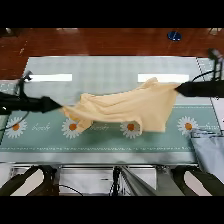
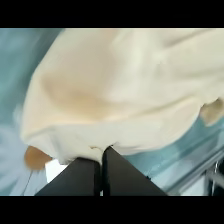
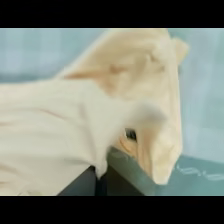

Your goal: Fold the shirts.

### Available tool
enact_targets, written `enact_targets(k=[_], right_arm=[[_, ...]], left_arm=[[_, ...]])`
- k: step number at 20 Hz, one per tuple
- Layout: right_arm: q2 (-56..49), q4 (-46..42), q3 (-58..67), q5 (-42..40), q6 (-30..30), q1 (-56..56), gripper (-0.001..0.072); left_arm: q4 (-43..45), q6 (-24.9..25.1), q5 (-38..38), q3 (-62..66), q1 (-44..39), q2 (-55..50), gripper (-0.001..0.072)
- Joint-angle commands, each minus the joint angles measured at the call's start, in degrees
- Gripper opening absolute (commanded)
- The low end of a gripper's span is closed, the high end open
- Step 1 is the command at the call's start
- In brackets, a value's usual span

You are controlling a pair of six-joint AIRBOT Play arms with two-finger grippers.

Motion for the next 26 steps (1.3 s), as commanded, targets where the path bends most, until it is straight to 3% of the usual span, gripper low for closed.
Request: enact_targets(k=[1,8,10,12,15,19,22,24,26], right_arm=[[12.17,-0.46,10.51,0.87,4.39,0.09,0.0024],[18.95,-0.50,35.67,0.37,10.71,0.09,0.0023],[18.93,-0.85,42.01,-0.68,11.72,0.09,0.0023],[18.95,-4.44,47.69,-0.46,14.38,0.09,0.0023],[18.93,-12.46,55.17,6.03,19.76,0.09,0.0023],[18.93,-20.50,59.98,24.52,21.24,0.09,0.0023],[15.19,-22.27,59.89,40.79,20.59,0.09,0.0023],[11.58,-19.43,55.54,43.28,18.97,0.09,0.0022],[8.09,-16.59,47.58,43.10,18.99,0.13,0.0022]], left_arm=[[-8.87,1.22,0.90,15.39,0.07,10.14,0.0020],[-5.62,0.17,17.18,47.39,0.07,25.75,0.0020],[-0.72,0.07,17.90,52.94,0.07,27.41,0.0021],[4.72,-4.33,17.35,56.85,0.07,28.52,0.0020],[13.97,-13.94,9.92,61.16,0.07,29.86,0.0020],[19.54,-21.79,-12.37,63.95,0.07,29.99,0.0020],[21.75,-22.56,-25.05,61.99,0.07,27.78,0.0021],[20.92,-22.25,-29.94,56.26,0.07,25.66,0.0020],[19.52,-21.31,-29.33,46.42,0.04,24.79,0.0020]])
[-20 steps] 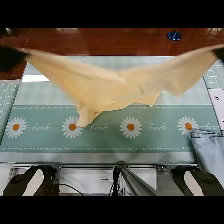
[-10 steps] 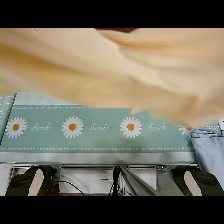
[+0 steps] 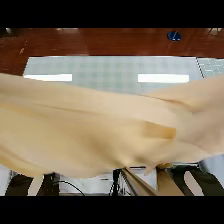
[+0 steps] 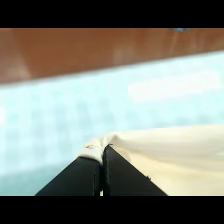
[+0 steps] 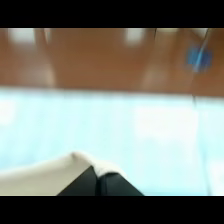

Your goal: Fold the shirts.

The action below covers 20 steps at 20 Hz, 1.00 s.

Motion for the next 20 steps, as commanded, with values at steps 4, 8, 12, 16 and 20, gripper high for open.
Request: enact_targets(k=[4,8,12,16,20], right_arm=[[-10.86,-1.18,-24.79,-7.21,-1.97,0.09,0.0023],[-21.79,5.16,-29.86,-20.20,-5.62,0.11,0.0022],[-30.84,7.80,-29.86,-30.03,-8.83,0.11,0.0023],[-36.85,8.17,-29.86,-33.14,-11.76,0.09,0.0023],[-41.38,8.20,-29.86,-38.95,-12.46,0.11,0.0023]], left_arm=[[-1.03,4.92,9.57,-32.39,-0.24,-2.93,0.0020],[-3.28,11.54,28.26,-43.56,-4.61,-12.41,0.0021],[-4.59,20.20,40.85,-42.27,-9.86,-25.53,0.0021],[-4.63,21.49,46.82,-41.24,-11.17,-36.33,0.0021],[-6.47,21.73,54.25,-41.24,-11.19,-42.23,0.0021]])
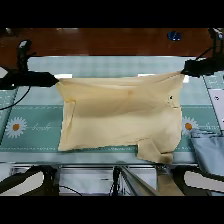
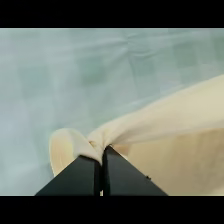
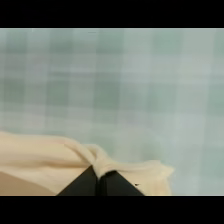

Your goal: Fold the shirts.

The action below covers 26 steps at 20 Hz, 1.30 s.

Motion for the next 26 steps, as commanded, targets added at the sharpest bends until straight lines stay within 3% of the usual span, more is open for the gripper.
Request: enact_targets(k=[1,5,9,14,17,20,22,25,26], right_arm=[[-4.39,0.44,-0.09,-6.71,-1.44,0.02,0.0023],[-8.35,2.01,-0.09,-12.72,-4.61,0.55,0.0024],[-12.76,1.88,-0.09,-20.33,-7.72,4.59,0.0024],[-16.85,1.55,-0.09,-31.63,-7.63,7.52,0.0024],[-18.01,0.59,-0.09,-33.83,-7.34,7.45,0.0024],[-18.16,-2.47,-0.09,-32.28,-7.13,7.43,0.0024],[-17.68,-6.03,-0.02,-26.60,-4.22,7.45,0.0024],[-15.93,-14.14,-0.04,-12.81,-1.20,7.45,0.0024],[-15.34,-17.29,-0.04,-7.58,-0.52,7.45,0.0024]], left_arm=[[-2.78,2.32,9.27,0.02,-0.37,-5.68,0.0021],[-10.99,8.72,17.25,0.02,-0.46,-9.07,0.0021],[-18.29,15.50,19.12,0.02,-0.46,-13.81,0.0021],[-18.71,21.31,21.20,0.04,-0.46,-17.84,0.0021],[-18.69,21.92,24.06,0.04,-0.44,-19.26,0.0021],[-18.67,21.92,23.43,0.04,-0.39,-19.80,0.0021],[-18.45,21.92,19.74,0.07,-0.13,-19.37,0.0021],[-16.46,21.59,3.37,1.73,1.20,-19.28,0.0021],[-14.88,19.23,-1.75,2.29,1.64,-19.28,0.0021]])
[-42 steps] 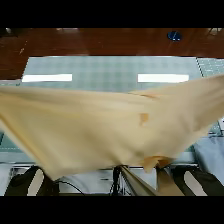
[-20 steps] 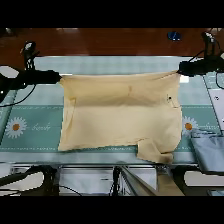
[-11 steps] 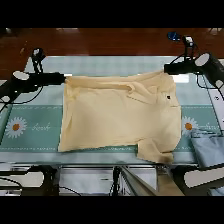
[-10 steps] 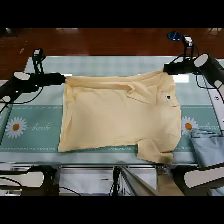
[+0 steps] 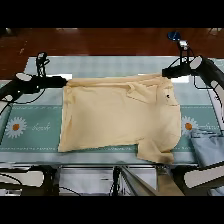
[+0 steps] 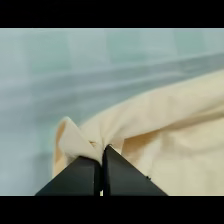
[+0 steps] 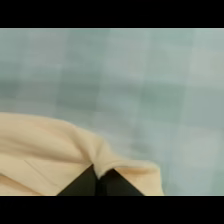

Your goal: Fold the shirts.

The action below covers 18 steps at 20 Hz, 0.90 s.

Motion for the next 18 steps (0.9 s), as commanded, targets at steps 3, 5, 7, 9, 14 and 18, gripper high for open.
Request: enact_targets(k=[3,5,7,9,14,18], right_arm=[[2.23,-12.74,0.04,24.28,4.52,0.04,0.0024],[2.21,-10.95,0.04,26.32,5.75,0.04,0.0024],[2.21,-9.79,0.04,27.43,5.77,0.07,0.0024],[2.21,-9.81,0.04,28.44,5.77,0.04,0.0024],[2.21,-13.35,0.04,29.29,6.49,0.04,0.0024],[1.38,-12.87,-0.02,29.73,8.46,0.04,0.0024]], left_arm=[[10.19,-9.92,-24.04,1.75,1.49,-0.04,0.0021],[15.28,-14.62,-27.39,1.73,1.36,-0.22,0.0021],[17.90,-15.37,-29.70,1.73,1.38,-0.26,0.0021],[18.58,-15.37,-30.51,1.75,1.64,-0.24,0.0021],[18.40,-16.31,-32.46,3.17,4.83,-0.04,0.0021],[18.51,-16.00,-32.17,3.15,4.66,-1.86,0.0021]])
